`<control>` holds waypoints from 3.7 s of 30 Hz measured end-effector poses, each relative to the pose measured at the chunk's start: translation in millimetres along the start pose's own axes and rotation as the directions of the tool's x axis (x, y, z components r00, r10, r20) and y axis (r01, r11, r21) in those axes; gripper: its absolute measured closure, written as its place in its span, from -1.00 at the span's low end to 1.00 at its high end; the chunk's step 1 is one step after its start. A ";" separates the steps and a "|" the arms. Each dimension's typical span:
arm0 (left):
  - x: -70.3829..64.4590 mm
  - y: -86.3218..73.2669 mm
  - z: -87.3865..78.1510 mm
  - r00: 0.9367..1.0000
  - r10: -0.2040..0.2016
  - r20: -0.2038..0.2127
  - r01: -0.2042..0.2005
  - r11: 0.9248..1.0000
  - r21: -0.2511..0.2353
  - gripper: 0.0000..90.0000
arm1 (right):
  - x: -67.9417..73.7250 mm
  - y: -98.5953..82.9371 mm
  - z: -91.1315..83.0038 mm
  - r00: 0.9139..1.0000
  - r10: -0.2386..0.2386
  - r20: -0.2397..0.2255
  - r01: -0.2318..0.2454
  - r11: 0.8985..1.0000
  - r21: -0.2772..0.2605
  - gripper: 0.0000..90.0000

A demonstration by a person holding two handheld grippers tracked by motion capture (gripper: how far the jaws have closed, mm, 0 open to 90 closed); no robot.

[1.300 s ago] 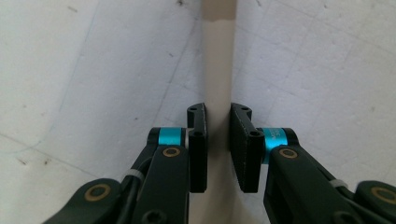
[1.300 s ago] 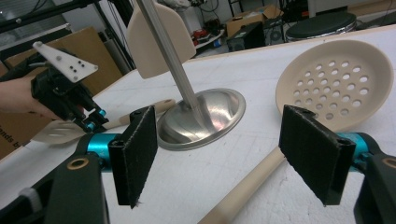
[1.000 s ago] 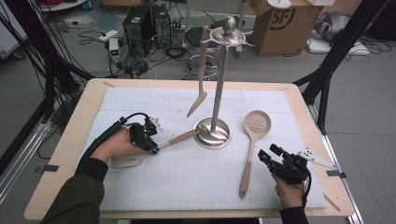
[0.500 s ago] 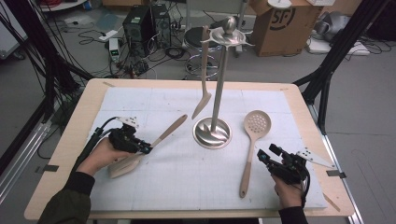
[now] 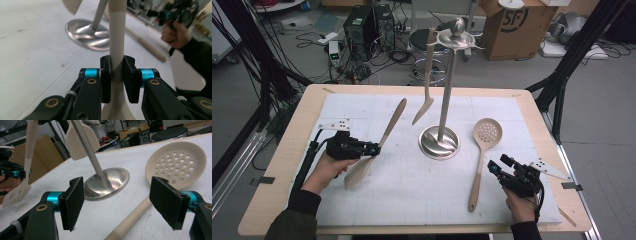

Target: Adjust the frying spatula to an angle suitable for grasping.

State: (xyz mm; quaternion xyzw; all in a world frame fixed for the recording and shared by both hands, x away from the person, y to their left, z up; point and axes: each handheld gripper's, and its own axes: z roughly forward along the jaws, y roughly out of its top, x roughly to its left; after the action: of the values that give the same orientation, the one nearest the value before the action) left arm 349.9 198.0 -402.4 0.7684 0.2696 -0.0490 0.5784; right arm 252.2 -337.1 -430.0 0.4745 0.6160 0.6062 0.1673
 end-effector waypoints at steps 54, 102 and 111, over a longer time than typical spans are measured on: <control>-53.7 89.3 57.7 0.981 0.193 0.003 -0.182 0.933 -0.311 0.73 | -4.3 1.4 -5.4 1.000 0.023 -0.003 -0.023 0.999 -0.026 -0.38; -48.0 123.8 77.8 0.981 0.193 0.035 -0.181 0.958 -0.220 0.73 | -7.3 2.6 -8.3 1.000 0.026 0.001 -0.025 0.998 -0.053 -0.38; -41.4 123.0 81.6 0.988 0.139 0.064 -0.121 0.965 -0.231 0.67 | -7.4 2.6 -8.5 1.000 0.025 0.003 -0.025 0.998 -0.054 -0.38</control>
State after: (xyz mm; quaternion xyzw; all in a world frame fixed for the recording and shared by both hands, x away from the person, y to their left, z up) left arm 391.9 85.7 -307.0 0.7108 0.1994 -0.0104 0.6744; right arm 250.3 -348.4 -428.6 0.4785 0.5933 0.6236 0.1736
